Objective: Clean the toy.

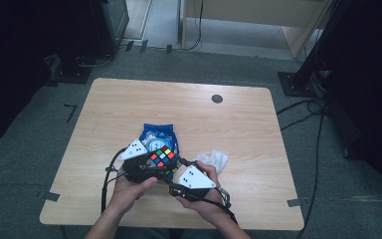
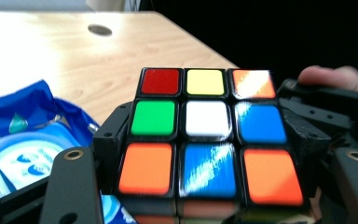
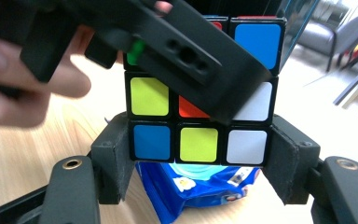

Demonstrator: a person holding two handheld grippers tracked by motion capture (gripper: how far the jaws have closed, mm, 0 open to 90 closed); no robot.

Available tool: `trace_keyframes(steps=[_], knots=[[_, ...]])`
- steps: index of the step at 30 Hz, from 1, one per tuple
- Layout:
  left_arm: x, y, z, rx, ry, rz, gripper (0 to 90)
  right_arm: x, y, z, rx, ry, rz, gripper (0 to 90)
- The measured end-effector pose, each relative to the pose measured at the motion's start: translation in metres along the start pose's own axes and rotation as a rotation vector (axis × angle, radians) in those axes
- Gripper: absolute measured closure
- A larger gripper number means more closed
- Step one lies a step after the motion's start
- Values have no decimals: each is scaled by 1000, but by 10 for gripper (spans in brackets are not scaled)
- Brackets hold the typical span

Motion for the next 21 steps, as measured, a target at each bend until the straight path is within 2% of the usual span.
trace_keyframes(steps=[2, 4, 8, 11, 13, 14, 15, 16, 18, 19, 21], knots=[[0, 0, 0, 9, -20, 3, 320, 1, -2, 0, 27, 0, 74, 341], [0, 0, 1, 11, -33, -6, 331, 1, -1, 0, 26, 4, 105, 341], [-1, 3, 0, -32, -19, -35, 339, 1, 3, -1, 5, -6, 82, 330], [-2, 1, 4, -35, 29, -24, 339, 6, 9, -5, -1, -50, 32, 286], [-4, -2, 9, -39, 69, -18, 339, 11, 14, -8, 14, -80, 7, 353], [-4, -3, 11, -35, 78, -11, 339, 13, 19, -9, 32, -92, -14, 379], [-4, -5, 13, -30, 98, -1, 338, 15, 23, -9, 32, -98, -46, 399], [-4, -6, 14, -30, 110, 8, 338, 16, 28, -9, -6, -100, -124, 437], [-4, -9, 16, -31, 141, 37, 338, 17, 32, -8, -67, -99, -204, 432], [-4, -10, 15, -26, 143, 44, 338, 17, 32, -9, -77, -106, -212, 421], [-3, -9, 13, -34, 129, 36, 338, 15, 27, -9, -126, -100, -219, 388]])
Point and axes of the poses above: each handheld gripper's, and its own axes: z roughly backward along the jaws, x roughly out of its underside, y roughly to its right, the point moved 3 cm from there along -z, roughly forward along the jaws, and after that the axes turned 8 degrees about x, right-handed, at the moved point
